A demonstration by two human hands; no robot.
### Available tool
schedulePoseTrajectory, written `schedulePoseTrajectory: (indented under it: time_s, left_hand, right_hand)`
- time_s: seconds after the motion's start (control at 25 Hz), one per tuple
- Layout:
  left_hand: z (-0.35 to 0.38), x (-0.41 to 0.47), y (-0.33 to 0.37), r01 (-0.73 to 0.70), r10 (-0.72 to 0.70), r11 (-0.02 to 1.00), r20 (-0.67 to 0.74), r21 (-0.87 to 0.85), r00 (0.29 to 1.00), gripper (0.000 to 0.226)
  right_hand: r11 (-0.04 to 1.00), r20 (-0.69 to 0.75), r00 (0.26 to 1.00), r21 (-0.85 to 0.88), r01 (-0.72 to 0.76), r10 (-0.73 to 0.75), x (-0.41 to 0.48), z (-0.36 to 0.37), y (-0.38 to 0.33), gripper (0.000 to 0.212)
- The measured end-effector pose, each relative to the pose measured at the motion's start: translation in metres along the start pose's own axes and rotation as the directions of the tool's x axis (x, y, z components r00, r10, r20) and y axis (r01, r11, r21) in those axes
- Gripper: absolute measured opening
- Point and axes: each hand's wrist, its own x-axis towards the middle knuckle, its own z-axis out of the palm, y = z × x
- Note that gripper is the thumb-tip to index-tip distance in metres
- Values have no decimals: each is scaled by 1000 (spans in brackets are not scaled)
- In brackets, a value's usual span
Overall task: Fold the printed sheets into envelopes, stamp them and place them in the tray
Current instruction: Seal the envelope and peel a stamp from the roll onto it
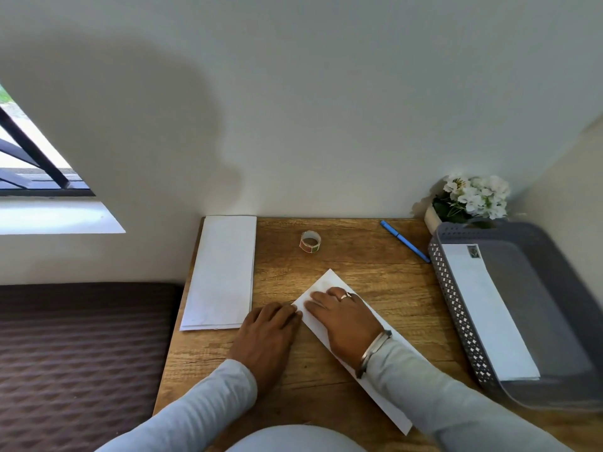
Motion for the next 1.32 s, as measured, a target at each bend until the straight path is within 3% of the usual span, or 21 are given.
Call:
schedulePoseTrajectory:
  time_s: [0.2,0.52,0.68,0.8,1.04,1.2,1.32]
  left_hand:
    - [-7,4,4,10,-9,1000,35,-18,999,58]
    - [-14,49,16,-37,35,999,55,31,998,61]
    - [0,12,-3,-59,59,998,4,4,998,64]
    - [10,2,-5,-59,59,998,-96,4,994,55]
    - [11,3,-3,-22,23,1000,-163,6,986,51]
    - [11,3,-4,-39,40,999,-157,13,987,53]
    - [8,5,-5,-25,26,1000,-154,13,988,49]
  right_hand:
    - [988,-73,985,24,-156,157,8,-4,30,67]
    - [986,-59,987,78,-144,149,11,-5,36,60]
    - [988,-72,986,58,-145,149,11,1,33,63]
    - [987,-87,984,40,-153,156,10,-3,29,62]
    - [999,-17,999,-5,39,-39,5,7,2,64]
    - [989,-115,982,-1,-151,150,14,-8,31,64]
    - [996,-118,989,42,-82,86,16,-5,8,53]
